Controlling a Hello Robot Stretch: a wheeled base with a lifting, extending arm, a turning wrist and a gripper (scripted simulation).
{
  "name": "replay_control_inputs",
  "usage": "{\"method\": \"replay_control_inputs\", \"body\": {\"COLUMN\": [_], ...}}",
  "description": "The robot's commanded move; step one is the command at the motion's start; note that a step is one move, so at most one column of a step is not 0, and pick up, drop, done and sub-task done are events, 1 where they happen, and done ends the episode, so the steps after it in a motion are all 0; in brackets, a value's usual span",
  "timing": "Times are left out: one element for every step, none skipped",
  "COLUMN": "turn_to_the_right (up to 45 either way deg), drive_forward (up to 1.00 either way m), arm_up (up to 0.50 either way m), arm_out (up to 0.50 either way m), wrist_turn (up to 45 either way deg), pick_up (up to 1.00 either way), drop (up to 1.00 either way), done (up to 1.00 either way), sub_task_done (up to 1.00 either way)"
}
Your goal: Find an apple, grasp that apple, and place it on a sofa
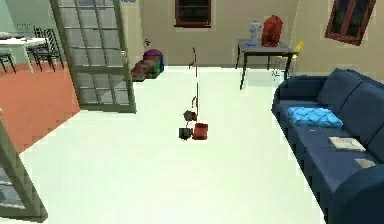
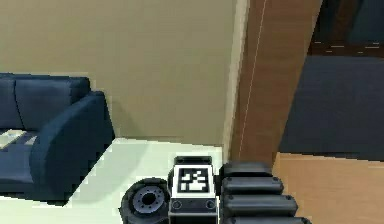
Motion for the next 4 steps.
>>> {"method": "replay_control_inputs", "body": {"turn_to_the_right": [21.0, 0.0, 0.0, 45.0], "drive_forward": [0.0, 1.0, 1.0, 0.0], "arm_up": [0.0, 0.0, 0.0, 0.0], "arm_out": [0.0, 0.0, 0.0, 0.0], "wrist_turn": [0.0, 0.0, 0.0, 0.0], "pick_up": [0.0, 0.0, 0.0, 0.0], "drop": [0.0, 0.0, 0.0, 0.0], "done": [0.0, 0.0, 0.0, 0.0], "sub_task_done": [0.0, 0.0, 0.0, 0.0]}}
